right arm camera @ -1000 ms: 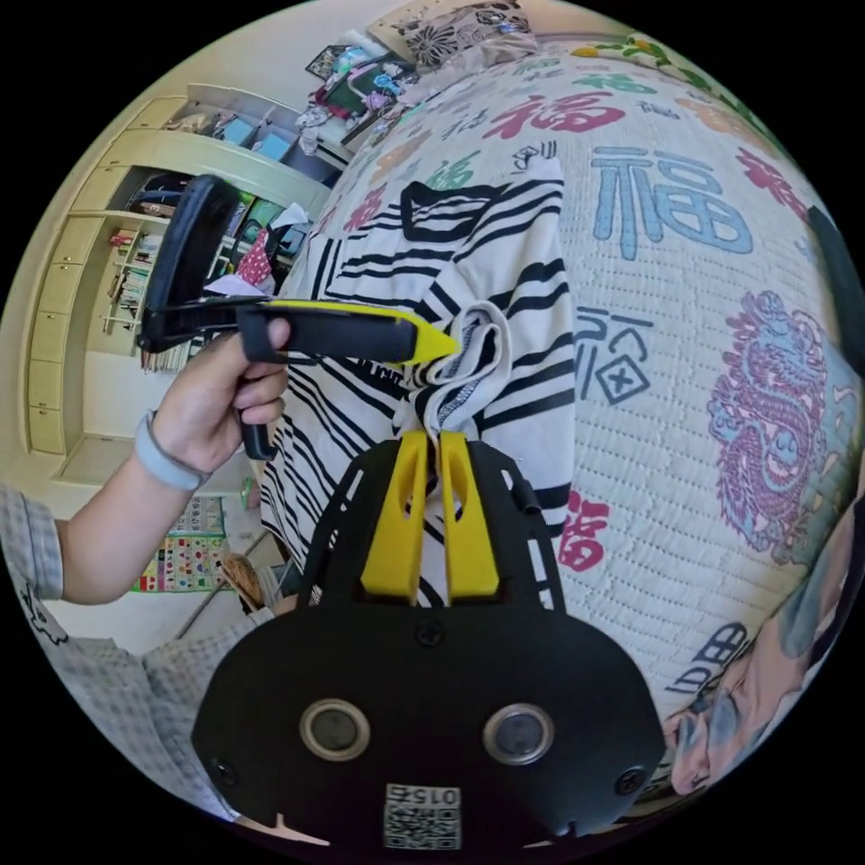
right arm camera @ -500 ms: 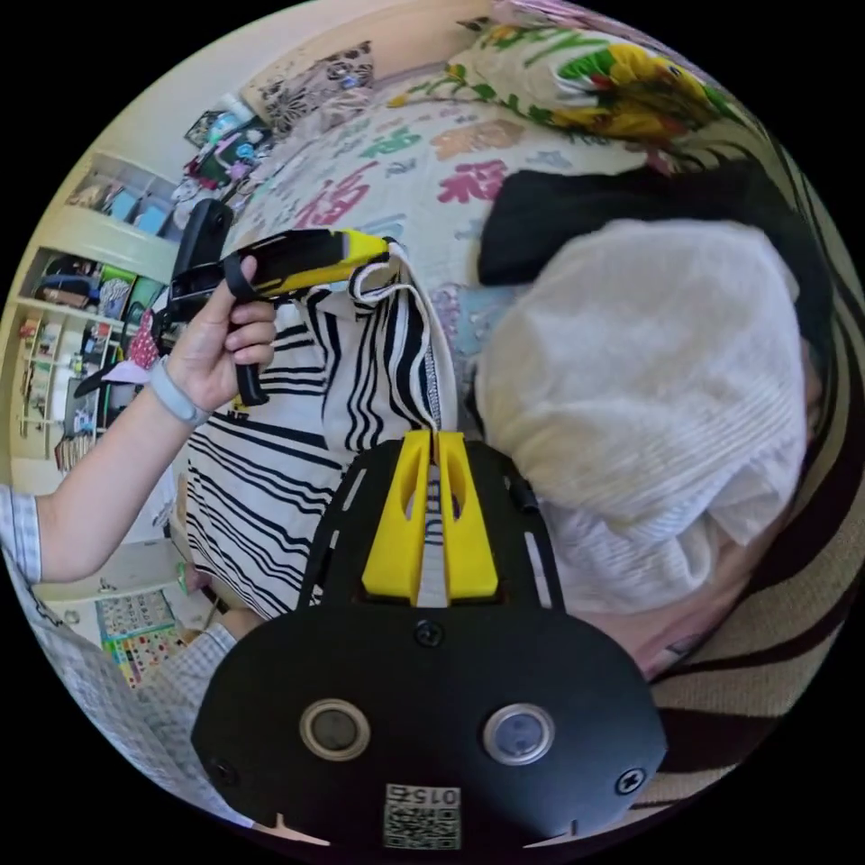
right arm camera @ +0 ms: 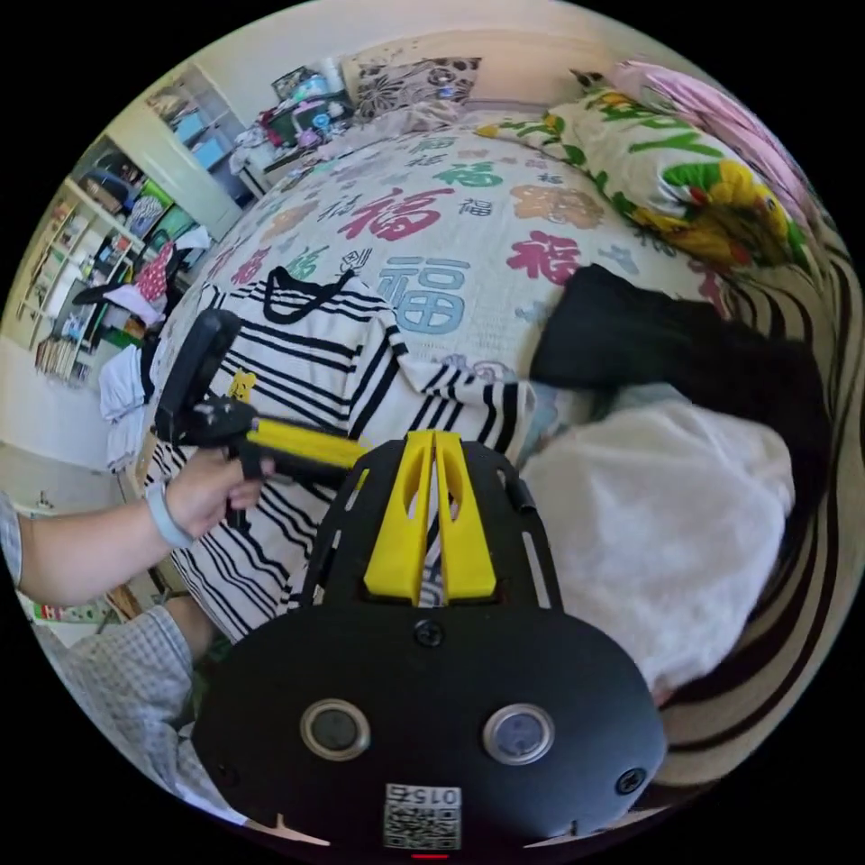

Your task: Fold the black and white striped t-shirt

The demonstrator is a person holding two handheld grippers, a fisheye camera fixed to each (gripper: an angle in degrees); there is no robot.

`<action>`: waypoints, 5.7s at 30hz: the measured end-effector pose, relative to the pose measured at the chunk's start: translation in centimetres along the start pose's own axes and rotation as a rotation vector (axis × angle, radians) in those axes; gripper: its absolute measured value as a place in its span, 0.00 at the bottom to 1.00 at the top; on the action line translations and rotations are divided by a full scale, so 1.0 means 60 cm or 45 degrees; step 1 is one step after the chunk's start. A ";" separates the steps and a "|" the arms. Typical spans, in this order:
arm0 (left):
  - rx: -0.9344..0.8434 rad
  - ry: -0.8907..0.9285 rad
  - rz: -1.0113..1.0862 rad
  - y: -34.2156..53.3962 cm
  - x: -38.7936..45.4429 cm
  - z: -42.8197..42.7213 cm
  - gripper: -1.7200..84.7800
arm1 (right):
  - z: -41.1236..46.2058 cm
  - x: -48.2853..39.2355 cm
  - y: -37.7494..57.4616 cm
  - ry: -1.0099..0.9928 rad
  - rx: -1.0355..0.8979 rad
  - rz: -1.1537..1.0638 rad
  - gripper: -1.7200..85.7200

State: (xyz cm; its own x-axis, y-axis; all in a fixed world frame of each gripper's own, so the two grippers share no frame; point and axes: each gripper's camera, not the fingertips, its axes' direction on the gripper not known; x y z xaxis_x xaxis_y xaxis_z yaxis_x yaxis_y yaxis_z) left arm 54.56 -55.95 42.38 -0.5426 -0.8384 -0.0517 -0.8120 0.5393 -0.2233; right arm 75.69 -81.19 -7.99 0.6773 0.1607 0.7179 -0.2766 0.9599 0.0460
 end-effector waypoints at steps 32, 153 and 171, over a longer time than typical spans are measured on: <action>0.749 -0.163 -0.724 0.470 -0.482 -0.643 0.12 | 0.165 -0.558 -0.301 -0.353 -0.058 -0.218 0.02; -0.109 -0.947 -0.689 0.807 -0.061 -0.497 0.10 | 0.354 -0.045 0.524 -0.097 -0.620 0.486 0.10; -0.061 -0.710 -0.666 0.818 -0.067 -0.482 0.03 | 0.324 0.009 0.567 -0.078 -0.758 0.484 0.03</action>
State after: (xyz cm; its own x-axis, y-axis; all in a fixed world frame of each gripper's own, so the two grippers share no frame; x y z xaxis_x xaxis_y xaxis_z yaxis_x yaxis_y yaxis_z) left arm 10.69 -23.83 59.80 0.0933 -0.8946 -0.4371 -0.9486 0.0535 -0.3120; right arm 53.40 -52.91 7.49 0.5631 0.5133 0.6476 -0.0550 0.8052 -0.5905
